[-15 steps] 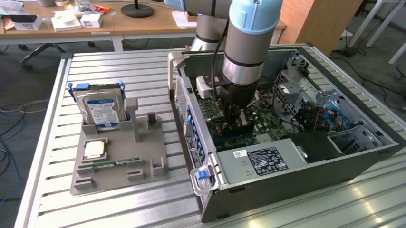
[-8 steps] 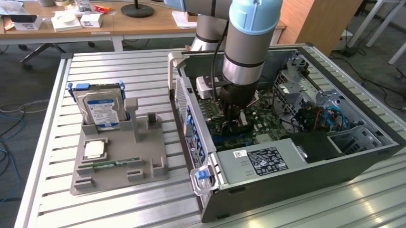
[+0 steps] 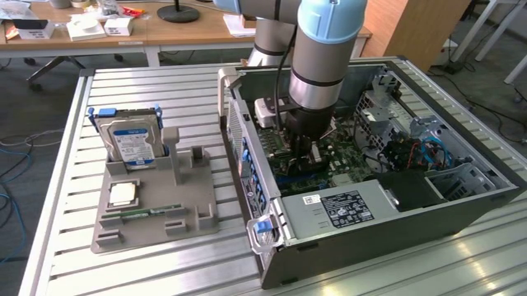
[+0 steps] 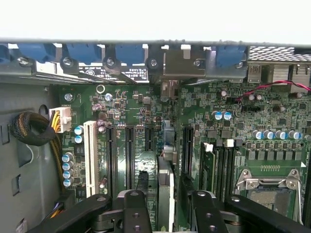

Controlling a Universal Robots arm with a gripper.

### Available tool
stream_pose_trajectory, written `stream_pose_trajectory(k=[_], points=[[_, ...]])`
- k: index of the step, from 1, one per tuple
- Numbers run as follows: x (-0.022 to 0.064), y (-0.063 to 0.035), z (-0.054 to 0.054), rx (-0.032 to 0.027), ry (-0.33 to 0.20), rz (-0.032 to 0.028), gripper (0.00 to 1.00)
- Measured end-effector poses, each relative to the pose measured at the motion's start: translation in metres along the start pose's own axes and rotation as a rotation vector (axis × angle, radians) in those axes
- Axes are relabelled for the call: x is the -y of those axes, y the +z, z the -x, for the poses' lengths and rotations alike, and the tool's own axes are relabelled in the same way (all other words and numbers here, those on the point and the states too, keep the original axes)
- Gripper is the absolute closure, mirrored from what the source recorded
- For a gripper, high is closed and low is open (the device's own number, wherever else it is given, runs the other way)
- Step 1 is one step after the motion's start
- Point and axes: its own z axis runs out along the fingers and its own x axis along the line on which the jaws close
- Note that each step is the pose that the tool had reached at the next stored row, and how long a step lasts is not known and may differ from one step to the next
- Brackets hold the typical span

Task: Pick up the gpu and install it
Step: 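Insert the gpu into the slot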

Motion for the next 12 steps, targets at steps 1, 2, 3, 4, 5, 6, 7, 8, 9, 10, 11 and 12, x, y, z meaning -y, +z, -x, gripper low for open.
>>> stream_pose_trajectory(k=[1, 2, 3, 4, 5, 6, 7, 8, 9, 10, 11, 12], points=[[0.0001, -0.0013, 0.000, -0.0001, 0.000, -0.0001, 0.61], [0.0002, -0.0025, 0.000, 0.0000, 0.000, -0.0001, 0.61], [0.0003, -0.0038, 0.000, -0.0001, 0.000, 0.0000, 0.61], [0.0004, -0.0052, 0.000, -0.0001, 0.000, 0.0000, 0.61], [0.0005, -0.0068, 0.000, 0.0000, 0.000, -0.0001, 0.61], [0.0006, -0.0087, 0.000, -0.0001, 0.000, -0.0001, 0.61], [0.0008, -0.0107, 0.000, 0.0000, 0.000, -0.0001, 0.61], [0.0009, -0.0129, 0.000, -0.0001, 0.000, -0.0001, 0.61], [0.0011, -0.0156, 0.000, -0.0001, 0.000, -0.0001, 0.61], [0.0013, -0.0183, 0.000, -0.0001, 0.000, -0.0001, 0.61], [0.0015, -0.0209, 0.000, -0.0001, 0.000, 0.0000, 0.61], [0.0017, -0.0234, 0.001, 0.0000, 0.000, -0.0001, 0.61]])
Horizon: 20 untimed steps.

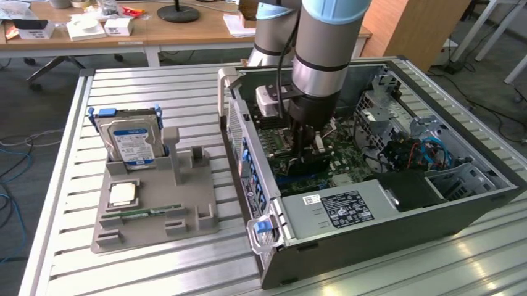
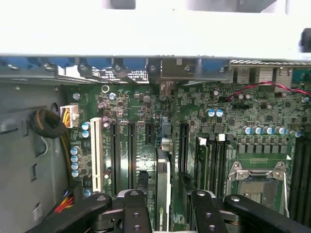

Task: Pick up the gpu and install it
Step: 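Insert the gpu into the slot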

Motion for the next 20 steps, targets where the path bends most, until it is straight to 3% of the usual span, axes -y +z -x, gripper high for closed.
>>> stream_pose_trajectory(k=[12, 20], points=[[0.0020, -0.0300, 0.002, 0.0000, 0.000, 0.0000, 0.61], [0.0031, -0.0445, 0.003, 0.0000, 0.002, -0.0001, 0.61]])
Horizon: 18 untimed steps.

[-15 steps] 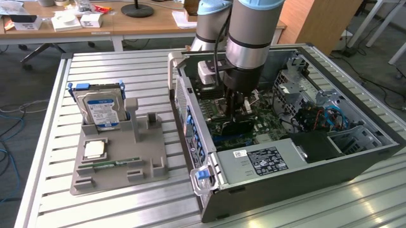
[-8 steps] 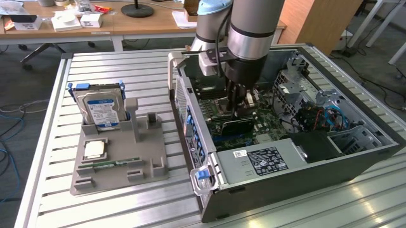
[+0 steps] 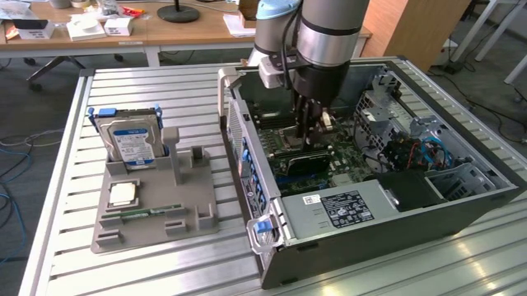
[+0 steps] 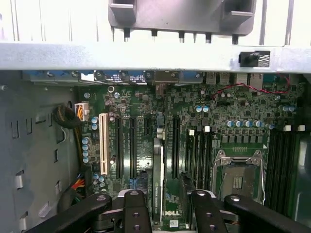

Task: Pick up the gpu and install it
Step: 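Insert the gpu into the slot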

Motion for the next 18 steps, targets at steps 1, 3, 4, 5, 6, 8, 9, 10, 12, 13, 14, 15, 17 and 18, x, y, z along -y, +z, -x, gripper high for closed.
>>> stream_pose_trajectory(k=[1, 3, 4, 5, 6, 8, 9, 10, 12, 13, 14, 15, 17, 18], points=[[0.0000, 0.0000, 0.000, 0.0000, 0.000, 0.0000, 0.61], [0.0000, 0.0000, 0.000, 0.0000, 0.000, 0.0000, 0.61], [0.0003, -0.0001, 0.000, -0.0003, 0.000, 0.0013, 0.61], [0.0016, -0.0001, 0.000, -0.0008, 0.000, 0.0062, 0.61], [0.0035, 0.0001, 0.000, -0.0014, 0.000, 0.0135, 0.61], [0.0076, 0.0004, 0.000, -0.0035, 0.000, 0.0307, 0.61], [0.0097, 0.0006, 0.000, -0.0047, 0.000, 0.0402, 0.61], [0.0119, 0.0007, 0.000, -0.0064, 0.000, 0.0498, 0.61], [0.0160, 0.0010, 0.000, -0.0100, 0.000, 0.0688, 0.61], [0.0176, 0.0010, 0.000, -0.0124, 0.000, 0.0772, 0.61], [0.0183, 0.0011, 0.000, -0.0131, 0.001, 0.0811, 0.61], [0.0183, 0.0011, 0.000, -0.0132, 0.001, 0.0815, 0.61], [0.0183, 0.0011, 0.000, -0.0133, 0.001, 0.0816, 0.61], [0.0185, 0.0011, 0.000, -0.0133, 0.000, 0.0816, 0.61]])
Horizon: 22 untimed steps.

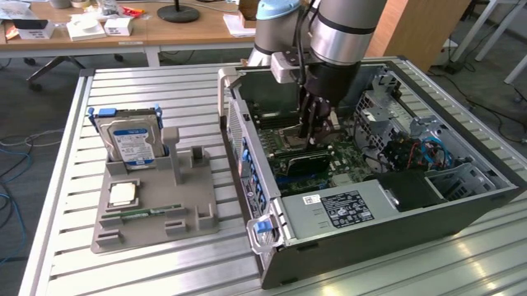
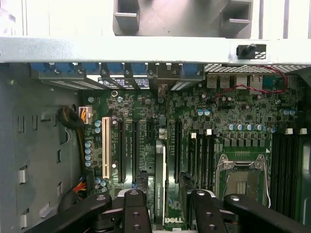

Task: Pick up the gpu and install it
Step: 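Insert the gpu into the slot, then press down on the gpu until it lock into place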

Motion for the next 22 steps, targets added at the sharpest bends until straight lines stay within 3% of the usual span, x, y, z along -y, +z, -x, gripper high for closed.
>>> stream_pose_trajectory(k=[5, 20, 22], points=[[0.0042, 0.0000, 0.0001, 0.0000, 0.000, 0.0000, 0.61], [0.0044, 0.0000, 0.0002, 0.0001, 0.000, 0.0000, 0.61], [0.0044, 0.0000, 0.0002, 0.0001, 0.000, 0.0000, 0.69]])
